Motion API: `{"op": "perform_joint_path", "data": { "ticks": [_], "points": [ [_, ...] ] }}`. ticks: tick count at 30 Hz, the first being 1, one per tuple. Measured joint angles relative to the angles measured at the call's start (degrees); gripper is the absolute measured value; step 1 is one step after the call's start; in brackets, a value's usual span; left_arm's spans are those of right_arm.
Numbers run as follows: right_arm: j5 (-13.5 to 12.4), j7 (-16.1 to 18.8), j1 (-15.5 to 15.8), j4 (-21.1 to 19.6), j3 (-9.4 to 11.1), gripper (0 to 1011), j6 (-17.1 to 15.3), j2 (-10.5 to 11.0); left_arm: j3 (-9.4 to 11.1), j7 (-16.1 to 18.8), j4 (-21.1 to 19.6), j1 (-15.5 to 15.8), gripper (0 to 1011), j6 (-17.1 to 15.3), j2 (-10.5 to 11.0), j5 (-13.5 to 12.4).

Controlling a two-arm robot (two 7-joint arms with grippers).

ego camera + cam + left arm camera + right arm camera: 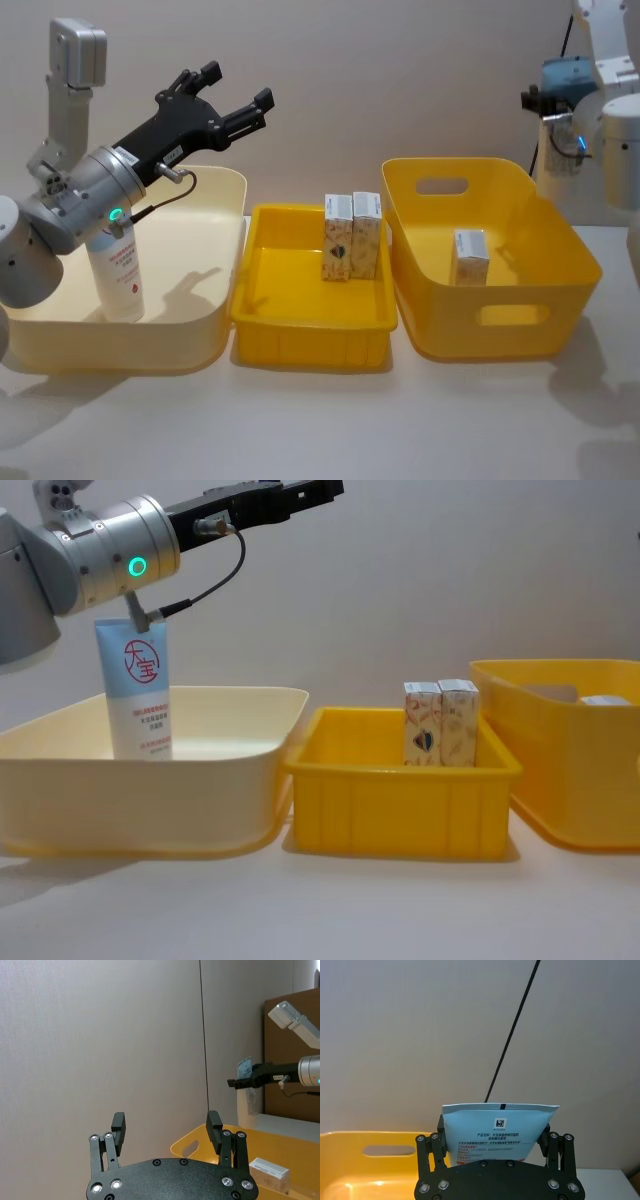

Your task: Bimanual collaborative sorting of washing and personal care products

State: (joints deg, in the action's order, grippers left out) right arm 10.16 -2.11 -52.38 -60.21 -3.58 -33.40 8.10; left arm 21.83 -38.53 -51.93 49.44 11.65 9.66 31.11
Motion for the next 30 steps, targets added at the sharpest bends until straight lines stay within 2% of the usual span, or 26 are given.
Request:
{"op": "perform_joint_path", "data": {
  "ticks": [9,15,22,30],
  "points": [
    [-2.3,1.0,0.0,-2.6,2.3,1001,-0.3,-1.6,0.0,0.0,0.0,0.0,1002,0.0,0.0,0.0],
    [-3.1,1.9,0.0,-4.0,3.0,1001,-1.0,-2.3,0.0,0.0,0.0,0.0,1002,0.0,0.0,0.0],
    [-3.7,3.7,0.0,-5.2,3.1,1001,-2.6,-2.6,0.0,0.0,0.0,0.0,1002,0.0,0.0,0.0],
    [-3.7,6.5,0.6,-6.4,1.9,1001,-4.5,-2.2,0.0,0.0,0.0,0.0,1002,0.0,0.0,0.0]
  ]
}}
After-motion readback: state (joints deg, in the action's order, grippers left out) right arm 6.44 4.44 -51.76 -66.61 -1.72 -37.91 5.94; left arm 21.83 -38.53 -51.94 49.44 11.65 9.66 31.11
